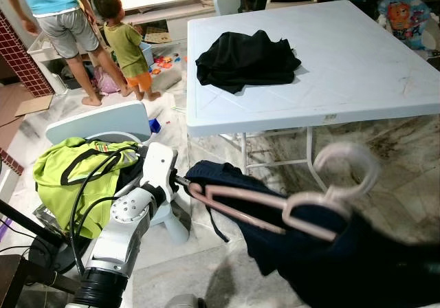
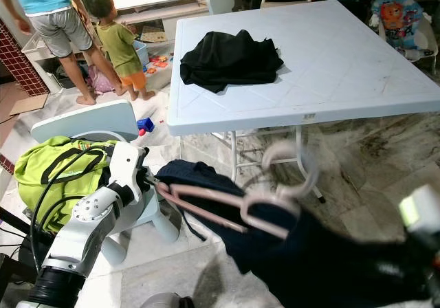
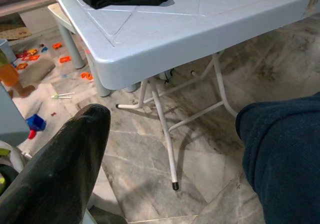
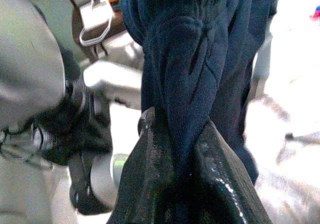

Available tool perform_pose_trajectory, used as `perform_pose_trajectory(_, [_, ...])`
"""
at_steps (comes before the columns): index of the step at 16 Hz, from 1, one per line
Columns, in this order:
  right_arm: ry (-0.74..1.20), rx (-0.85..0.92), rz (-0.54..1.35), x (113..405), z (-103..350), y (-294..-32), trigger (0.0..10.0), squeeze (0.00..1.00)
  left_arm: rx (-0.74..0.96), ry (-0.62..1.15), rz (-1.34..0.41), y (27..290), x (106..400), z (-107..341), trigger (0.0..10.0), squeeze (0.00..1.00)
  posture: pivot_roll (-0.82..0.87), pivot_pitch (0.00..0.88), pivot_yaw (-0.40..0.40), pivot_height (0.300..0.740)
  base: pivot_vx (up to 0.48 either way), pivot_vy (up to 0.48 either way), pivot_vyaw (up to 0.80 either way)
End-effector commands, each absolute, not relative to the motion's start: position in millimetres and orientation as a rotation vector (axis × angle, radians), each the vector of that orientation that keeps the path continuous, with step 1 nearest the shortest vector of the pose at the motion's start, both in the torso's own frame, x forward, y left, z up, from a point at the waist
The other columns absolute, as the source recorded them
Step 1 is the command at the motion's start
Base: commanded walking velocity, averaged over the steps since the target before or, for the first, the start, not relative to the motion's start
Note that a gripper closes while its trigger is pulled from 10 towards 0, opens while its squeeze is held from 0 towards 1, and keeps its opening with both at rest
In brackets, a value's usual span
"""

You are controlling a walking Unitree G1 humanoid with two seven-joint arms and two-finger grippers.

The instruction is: Hang hanger

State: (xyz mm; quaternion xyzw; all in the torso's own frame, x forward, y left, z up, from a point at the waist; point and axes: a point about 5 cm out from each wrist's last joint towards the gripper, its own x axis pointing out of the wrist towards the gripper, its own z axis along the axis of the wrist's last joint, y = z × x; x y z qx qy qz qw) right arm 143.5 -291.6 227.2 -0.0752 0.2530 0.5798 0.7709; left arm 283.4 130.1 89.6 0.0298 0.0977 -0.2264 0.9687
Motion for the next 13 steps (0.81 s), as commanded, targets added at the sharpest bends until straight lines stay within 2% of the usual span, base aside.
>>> perform_pose_trajectory(1, [0.449, -0.146, 1.271, 148, 248, -293, 10.0, 0.00, 0.075, 0.224, -0.396, 149, 285, 88, 10.0, 0.00, -0.10, 0.000, 0.090, 0.740, 0.000, 0.000, 0.00])
perform_pose_trajectory(5, [0.084, 0.073, 1.207, 172, 275, -286, 10.0, 0.00, 0.046, 0.265, -0.492, 132, 273, 80, 10.0, 0.00, -0.09, 0.000, 0.088, 0.740, 0.000, 0.000, 0.00])
perform_pose_trajectory(7, [-0.021, 0.159, 1.133, 189, 275, -276, 10.0, 0.00, 0.053, 0.245, -0.576, 124, 267, 82, 10.0, 0.72, -0.09, 0.000, 0.090, 0.740, 0.000, 0.000, 0.00])
perform_pose_trajectory(8, [-0.017, 0.163, 1.067, 201, 267, -272, 10.0, 0.00, 0.076, 0.230, -0.604, 121, 267, 85, 10.0, 1.00, -0.08, 0.000, 0.094, 0.740, 0.000, 0.000, 0.00])
perform_pose_trajectory(10, [0.048, -0.008, 0.825, 239, 232, -259, 10.0, 0.00, 0.107, 0.181, -0.738, 107, 263, 95, 10.0, 1.00, -0.08, 0.000, 0.097, 0.740, 0.000, 0.000, 0.00])
perform_pose_trajectory(13, [0.111, -0.148, 0.782, 255, 199, -236, 10.0, 0.00, 0.218, 0.138, -0.796, 102, 258, 100, 10.0, 1.00, -0.07, 0.000, 0.085, 0.740, 0.000, 0.000, 0.00])
